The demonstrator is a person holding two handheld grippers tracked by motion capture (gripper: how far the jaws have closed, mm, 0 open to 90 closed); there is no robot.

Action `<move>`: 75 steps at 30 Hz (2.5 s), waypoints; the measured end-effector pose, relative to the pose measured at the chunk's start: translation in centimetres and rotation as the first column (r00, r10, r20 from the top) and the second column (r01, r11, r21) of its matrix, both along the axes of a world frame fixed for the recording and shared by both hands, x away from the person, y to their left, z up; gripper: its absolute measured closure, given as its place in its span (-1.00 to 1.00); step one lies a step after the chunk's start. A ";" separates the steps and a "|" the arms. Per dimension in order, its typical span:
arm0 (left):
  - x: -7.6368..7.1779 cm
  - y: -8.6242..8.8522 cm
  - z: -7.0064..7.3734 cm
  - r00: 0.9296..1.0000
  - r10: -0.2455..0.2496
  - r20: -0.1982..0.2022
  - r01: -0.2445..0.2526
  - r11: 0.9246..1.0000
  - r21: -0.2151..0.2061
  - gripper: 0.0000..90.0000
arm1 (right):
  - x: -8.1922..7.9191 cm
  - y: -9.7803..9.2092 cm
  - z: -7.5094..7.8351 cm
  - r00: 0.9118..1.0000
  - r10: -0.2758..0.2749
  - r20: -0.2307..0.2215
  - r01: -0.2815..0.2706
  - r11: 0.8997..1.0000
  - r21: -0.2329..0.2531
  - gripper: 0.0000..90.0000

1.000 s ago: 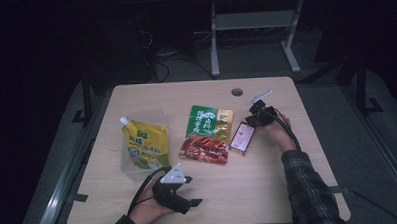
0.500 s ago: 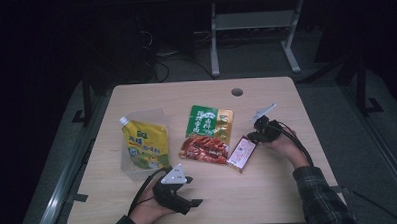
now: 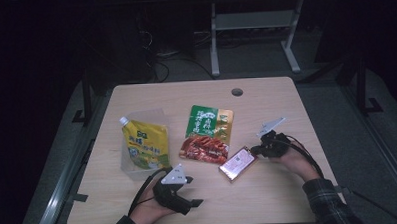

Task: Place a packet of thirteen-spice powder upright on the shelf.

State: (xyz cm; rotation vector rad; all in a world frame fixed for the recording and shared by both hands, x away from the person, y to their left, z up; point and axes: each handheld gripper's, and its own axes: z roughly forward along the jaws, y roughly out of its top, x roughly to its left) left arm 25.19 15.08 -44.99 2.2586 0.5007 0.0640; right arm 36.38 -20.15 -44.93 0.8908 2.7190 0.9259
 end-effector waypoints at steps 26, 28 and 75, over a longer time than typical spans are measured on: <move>2.1 -3.7 0.5 0.997 -0.021 0.071 0.020 1.000 0.017 -0.63 | -8.0 -1.1 0.5 0.999 -0.035 -0.009 0.036 0.991 0.130 -0.06; 2.4 -4.4 0.3 0.997 -0.021 0.068 0.020 1.000 0.020 -0.63 | -8.3 -1.3 0.4 0.999 -0.036 -0.003 0.036 0.992 0.124 -0.12; 3.2 -5.8 1.5 0.989 -0.145 0.027 0.144 0.989 0.036 -0.29 | -7.2 1.4 0.0 0.996 0.085 0.017 -0.086 0.988 0.129 0.99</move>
